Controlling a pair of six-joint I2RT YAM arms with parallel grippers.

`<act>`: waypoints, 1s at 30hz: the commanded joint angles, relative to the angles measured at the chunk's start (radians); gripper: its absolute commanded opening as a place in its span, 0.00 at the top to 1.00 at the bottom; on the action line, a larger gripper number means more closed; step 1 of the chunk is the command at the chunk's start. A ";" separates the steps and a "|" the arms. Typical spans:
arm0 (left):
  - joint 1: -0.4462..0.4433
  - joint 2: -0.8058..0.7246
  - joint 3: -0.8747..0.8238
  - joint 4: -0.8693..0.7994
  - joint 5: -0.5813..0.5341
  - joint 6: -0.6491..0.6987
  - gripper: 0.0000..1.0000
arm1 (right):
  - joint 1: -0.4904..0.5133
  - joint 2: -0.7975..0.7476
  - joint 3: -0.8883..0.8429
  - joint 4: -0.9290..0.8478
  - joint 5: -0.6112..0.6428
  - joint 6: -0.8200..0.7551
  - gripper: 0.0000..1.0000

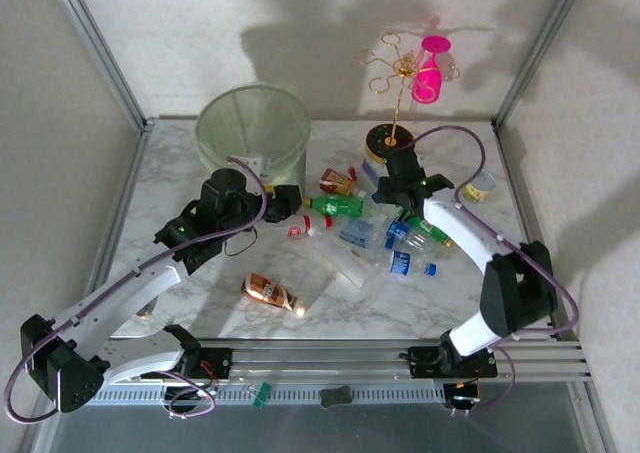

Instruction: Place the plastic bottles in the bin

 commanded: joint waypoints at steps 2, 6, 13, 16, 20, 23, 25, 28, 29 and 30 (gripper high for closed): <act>-0.005 -0.015 -0.033 0.058 0.029 0.015 0.30 | -0.072 0.112 0.066 0.048 0.047 -0.064 0.01; -0.005 -0.013 -0.042 0.070 0.043 0.008 0.30 | -0.097 0.216 0.116 0.060 0.050 -0.093 0.01; -0.005 -0.007 -0.046 0.077 0.063 0.000 0.30 | -0.142 0.345 0.211 0.060 0.046 -0.127 0.01; -0.005 -0.004 -0.044 0.075 0.061 0.002 0.30 | -0.150 0.389 0.241 0.051 0.049 -0.143 0.01; -0.005 -0.004 -0.041 0.071 0.057 0.004 0.30 | -0.171 0.410 0.245 0.054 0.039 -0.161 0.01; -0.005 -0.002 -0.041 0.073 0.059 0.004 0.30 | -0.193 0.402 0.229 0.071 0.021 -0.167 0.01; -0.005 0.000 -0.041 0.073 0.060 0.003 0.30 | -0.209 0.395 0.220 0.077 0.010 -0.165 0.02; -0.005 0.002 -0.041 0.073 0.062 0.003 0.30 | -0.228 0.388 0.208 0.089 -0.001 -0.164 0.03; -0.005 0.003 -0.040 0.072 0.060 0.002 0.30 | -0.234 0.390 0.206 0.092 -0.006 -0.164 0.03; -0.005 0.003 -0.039 0.071 0.059 0.003 0.30 | -0.239 0.390 0.206 0.094 -0.017 -0.162 0.04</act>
